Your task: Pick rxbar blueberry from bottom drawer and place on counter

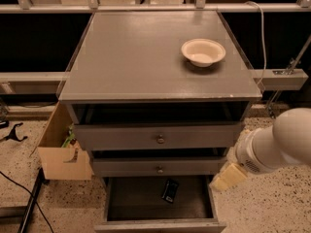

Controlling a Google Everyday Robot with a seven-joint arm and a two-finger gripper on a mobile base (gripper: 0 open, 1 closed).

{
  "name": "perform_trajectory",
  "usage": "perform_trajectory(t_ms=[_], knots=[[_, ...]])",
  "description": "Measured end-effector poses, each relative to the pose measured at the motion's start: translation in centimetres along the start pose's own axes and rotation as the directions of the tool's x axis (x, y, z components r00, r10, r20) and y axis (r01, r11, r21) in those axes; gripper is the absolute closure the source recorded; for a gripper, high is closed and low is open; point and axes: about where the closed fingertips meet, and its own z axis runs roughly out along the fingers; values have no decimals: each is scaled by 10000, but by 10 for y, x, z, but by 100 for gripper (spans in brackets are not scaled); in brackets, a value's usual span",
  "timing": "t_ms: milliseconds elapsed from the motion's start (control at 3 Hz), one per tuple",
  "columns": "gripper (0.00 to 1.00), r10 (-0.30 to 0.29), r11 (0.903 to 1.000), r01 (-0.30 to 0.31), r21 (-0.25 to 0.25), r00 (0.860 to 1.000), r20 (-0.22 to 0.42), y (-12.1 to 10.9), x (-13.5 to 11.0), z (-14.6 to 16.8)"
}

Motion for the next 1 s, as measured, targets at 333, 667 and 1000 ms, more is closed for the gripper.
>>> perform_trajectory(t_ms=[333, 667, 1000], knots=[[0, 381, 9989, -381, -258, 9993, 2, 16, 10, 50], [0, 333, 9968, -340, -722, 9994, -119, 45, 21, 100], [0, 333, 9968, -340, -720, 9994, -119, 45, 21, 100]])
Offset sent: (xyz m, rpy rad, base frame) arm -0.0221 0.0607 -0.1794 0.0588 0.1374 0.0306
